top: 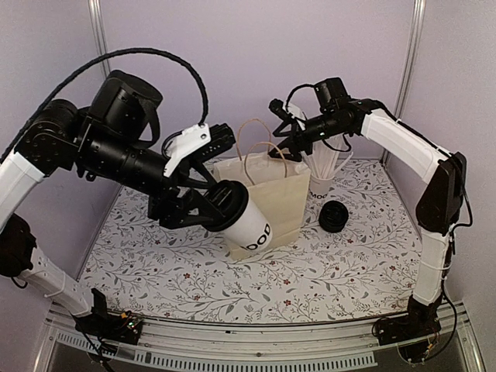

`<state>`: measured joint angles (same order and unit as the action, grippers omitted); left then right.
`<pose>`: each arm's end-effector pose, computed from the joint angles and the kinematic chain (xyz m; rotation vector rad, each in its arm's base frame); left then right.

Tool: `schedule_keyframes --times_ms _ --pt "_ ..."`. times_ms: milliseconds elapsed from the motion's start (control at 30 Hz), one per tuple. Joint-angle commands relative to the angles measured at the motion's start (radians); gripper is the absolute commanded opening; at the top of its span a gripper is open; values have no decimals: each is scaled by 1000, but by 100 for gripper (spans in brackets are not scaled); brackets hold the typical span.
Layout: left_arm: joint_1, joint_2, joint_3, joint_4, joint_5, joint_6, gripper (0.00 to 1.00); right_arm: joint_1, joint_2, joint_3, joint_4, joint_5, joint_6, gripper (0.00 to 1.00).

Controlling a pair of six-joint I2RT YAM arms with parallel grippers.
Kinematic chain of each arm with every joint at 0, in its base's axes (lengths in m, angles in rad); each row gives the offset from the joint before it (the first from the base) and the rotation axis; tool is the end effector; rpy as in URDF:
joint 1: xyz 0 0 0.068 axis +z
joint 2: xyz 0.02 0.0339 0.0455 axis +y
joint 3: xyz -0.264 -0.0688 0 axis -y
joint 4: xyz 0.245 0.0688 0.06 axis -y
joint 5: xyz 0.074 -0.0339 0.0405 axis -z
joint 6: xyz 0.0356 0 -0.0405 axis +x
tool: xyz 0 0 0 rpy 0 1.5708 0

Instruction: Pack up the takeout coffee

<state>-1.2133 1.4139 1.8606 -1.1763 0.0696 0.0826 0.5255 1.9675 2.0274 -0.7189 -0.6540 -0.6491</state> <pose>0.0871 -0.2401 0.4612 1.4715 1.8823 -0.6427 0.3731 0.2414 0.3689 -1.4666 1.5677 0.6528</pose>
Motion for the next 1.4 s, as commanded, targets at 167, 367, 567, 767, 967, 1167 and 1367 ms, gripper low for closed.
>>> schedule_keyframes --times_ms 167,367,567,767,967,1167,1367 --pt "-14 -179 -29 12 -67 -78 54 37 97 139 -98 -65 -100 62" --pt "-14 -226 1 20 -142 -70 55 49 98 163 -127 -34 -166 27" --pt "-13 -265 18 34 -314 -80 55 69 93 188 -130 -24 -169 6" --pt "-12 -302 -3 90 -479 -90 57 153 48 156 -129 95 -149 0" --pt "-12 -303 -23 131 -530 -53 58 197 -44 74 -3 246 -64 0" --pt "-8 -287 -33 145 -539 -46 57 197 -59 89 157 354 15 0" --pt "4 -261 -30 130 -552 -74 56 198 -41 130 216 342 109 0"
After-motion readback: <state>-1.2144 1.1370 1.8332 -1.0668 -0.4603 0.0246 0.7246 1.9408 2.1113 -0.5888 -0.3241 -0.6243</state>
